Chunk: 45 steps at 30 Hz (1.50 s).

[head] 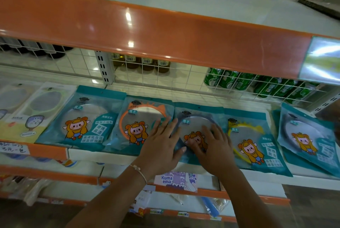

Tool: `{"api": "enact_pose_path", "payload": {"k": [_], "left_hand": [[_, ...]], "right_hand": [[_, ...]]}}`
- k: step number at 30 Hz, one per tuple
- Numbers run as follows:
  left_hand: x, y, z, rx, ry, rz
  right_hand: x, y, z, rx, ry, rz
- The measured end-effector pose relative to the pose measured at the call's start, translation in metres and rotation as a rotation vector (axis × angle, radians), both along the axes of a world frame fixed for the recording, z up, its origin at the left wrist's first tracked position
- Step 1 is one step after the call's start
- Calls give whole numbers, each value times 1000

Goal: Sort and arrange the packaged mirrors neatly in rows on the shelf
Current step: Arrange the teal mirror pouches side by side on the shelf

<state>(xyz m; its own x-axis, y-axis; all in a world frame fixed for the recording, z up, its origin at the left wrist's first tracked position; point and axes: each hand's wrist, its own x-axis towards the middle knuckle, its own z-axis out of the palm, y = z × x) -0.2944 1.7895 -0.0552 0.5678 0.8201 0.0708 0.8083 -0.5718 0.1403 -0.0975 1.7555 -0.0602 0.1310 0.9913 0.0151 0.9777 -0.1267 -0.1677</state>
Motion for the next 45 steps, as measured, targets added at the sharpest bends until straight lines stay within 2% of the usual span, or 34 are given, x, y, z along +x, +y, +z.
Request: {"api": "enact_pose_path", "payload": {"k": [5, 17, 29, 34, 45], "left_hand": [[-5, 3, -11, -72, 70, 17], [8, 7, -13, -196, 3, 134], [7, 11, -6, -163, 106, 71], [9, 9, -11, -73, 156, -40], [11, 4, -21, -27, 108, -21]], "right_hand": [[0, 0, -9, -24, -48, 31], [-1, 1, -12, -82, -95, 62], [-3, 2, -10, -104, -93, 70], [-4, 0, -5, -119, -97, 71], [-4, 0, -4, -145, -97, 83]]}}
